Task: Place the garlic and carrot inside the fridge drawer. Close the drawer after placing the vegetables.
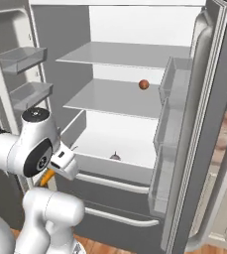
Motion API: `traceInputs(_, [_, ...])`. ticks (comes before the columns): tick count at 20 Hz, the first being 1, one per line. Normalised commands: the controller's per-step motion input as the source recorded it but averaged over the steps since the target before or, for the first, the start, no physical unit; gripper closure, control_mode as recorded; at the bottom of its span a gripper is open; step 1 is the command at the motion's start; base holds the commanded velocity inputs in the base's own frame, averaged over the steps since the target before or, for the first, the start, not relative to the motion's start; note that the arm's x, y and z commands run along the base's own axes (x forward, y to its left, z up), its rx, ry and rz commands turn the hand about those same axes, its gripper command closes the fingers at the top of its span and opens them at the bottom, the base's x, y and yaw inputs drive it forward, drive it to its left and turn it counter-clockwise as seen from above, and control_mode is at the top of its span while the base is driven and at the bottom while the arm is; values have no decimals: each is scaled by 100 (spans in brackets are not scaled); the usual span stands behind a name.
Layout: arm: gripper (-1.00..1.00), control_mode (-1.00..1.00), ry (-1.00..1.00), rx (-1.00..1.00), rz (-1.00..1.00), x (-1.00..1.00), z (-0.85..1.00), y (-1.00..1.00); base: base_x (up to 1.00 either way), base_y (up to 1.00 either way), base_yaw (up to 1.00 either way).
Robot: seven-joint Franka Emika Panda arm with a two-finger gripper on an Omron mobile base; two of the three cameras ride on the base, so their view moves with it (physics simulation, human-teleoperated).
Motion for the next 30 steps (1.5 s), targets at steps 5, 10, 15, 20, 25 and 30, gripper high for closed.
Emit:
traceInputs(5, [100, 100, 0, 0, 0, 0, 0, 0, 47, -13, -10])
traceInputs(10, [100, 100, 0, 0, 0, 0, 0, 0, 41, -7, -11])
traceInputs(15, [100, 100, 0, 0, 0, 0, 0, 0, 48, -2, -7])
traceInputs(20, [100, -100, 0, 0, 0, 0, 0, -3, 13, -4, -2])
traceInputs(25, [100, -100, 0, 0, -1, 35, 0, -13, 0, 0, 0])
traceInputs(30, [100, -100, 3, 0, -7, 93, 0, -1, 0, 0, 0])
